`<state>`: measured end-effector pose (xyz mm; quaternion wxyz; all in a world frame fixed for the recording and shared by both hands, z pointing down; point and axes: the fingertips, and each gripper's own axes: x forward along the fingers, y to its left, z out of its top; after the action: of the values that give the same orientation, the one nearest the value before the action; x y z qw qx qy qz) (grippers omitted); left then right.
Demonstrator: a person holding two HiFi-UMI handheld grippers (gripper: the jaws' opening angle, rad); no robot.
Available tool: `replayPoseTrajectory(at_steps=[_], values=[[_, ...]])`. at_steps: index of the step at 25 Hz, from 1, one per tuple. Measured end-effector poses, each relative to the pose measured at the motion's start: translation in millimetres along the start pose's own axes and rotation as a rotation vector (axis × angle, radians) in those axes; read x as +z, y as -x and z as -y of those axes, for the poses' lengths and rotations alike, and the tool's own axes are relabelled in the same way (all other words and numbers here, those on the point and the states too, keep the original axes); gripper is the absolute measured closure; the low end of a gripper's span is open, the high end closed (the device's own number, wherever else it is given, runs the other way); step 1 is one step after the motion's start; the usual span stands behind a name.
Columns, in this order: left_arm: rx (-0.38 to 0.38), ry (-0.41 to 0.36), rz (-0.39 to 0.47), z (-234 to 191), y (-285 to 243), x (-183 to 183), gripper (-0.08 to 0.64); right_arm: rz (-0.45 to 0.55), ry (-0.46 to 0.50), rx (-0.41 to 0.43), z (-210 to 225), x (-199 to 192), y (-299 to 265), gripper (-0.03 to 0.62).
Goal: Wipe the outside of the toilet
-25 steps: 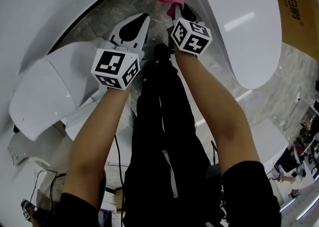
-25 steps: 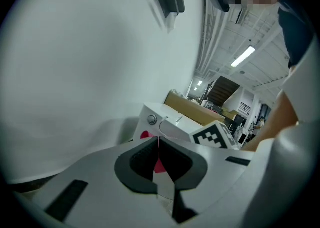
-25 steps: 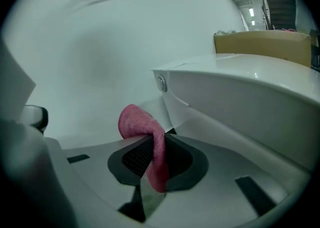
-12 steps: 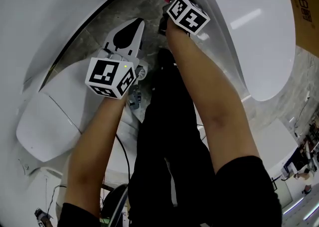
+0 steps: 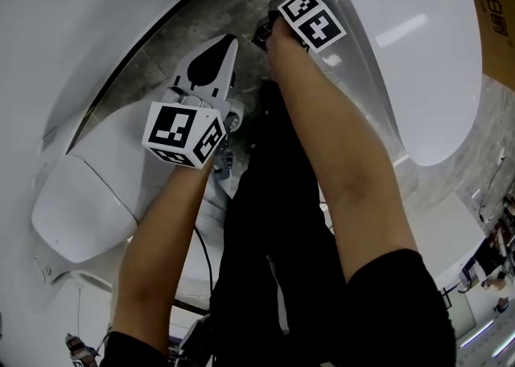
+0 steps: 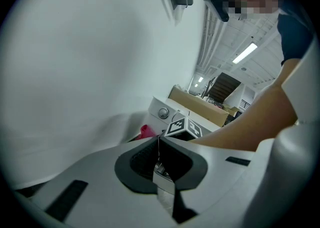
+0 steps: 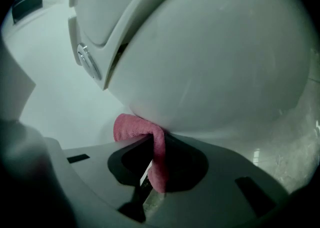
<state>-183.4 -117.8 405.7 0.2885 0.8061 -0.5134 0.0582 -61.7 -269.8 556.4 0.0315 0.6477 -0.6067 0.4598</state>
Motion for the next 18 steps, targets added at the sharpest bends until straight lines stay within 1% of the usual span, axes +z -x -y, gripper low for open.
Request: replayPoseTrajectory(at_steps=[4, 9, 13, 18], values=[[-0.012, 0.016, -0.023, 14.5, 2.9, -8.7, 0.541, -0.009, -0.028, -0.020, 15.3, 0.0, 19.1, 0.514], [-0.051, 0.025, -0.039, 42.6, 7.7, -17.8, 0.541, -0.008, -0.060, -0.033, 44.5, -3.3, 50.6, 0.514], [-0.078, 0.020, -0.056, 61.2, -1.4, -24.8, 0.541, -0.014, -0.076, -0.039, 72.0, -2.6, 75.3, 0.514], [-0.101, -0.003, -0.077, 82.3, -13.9, -39.5, 0.541, -0.035, -0.101, -0.033, 107.5, -13.9, 103.1, 0.514]])
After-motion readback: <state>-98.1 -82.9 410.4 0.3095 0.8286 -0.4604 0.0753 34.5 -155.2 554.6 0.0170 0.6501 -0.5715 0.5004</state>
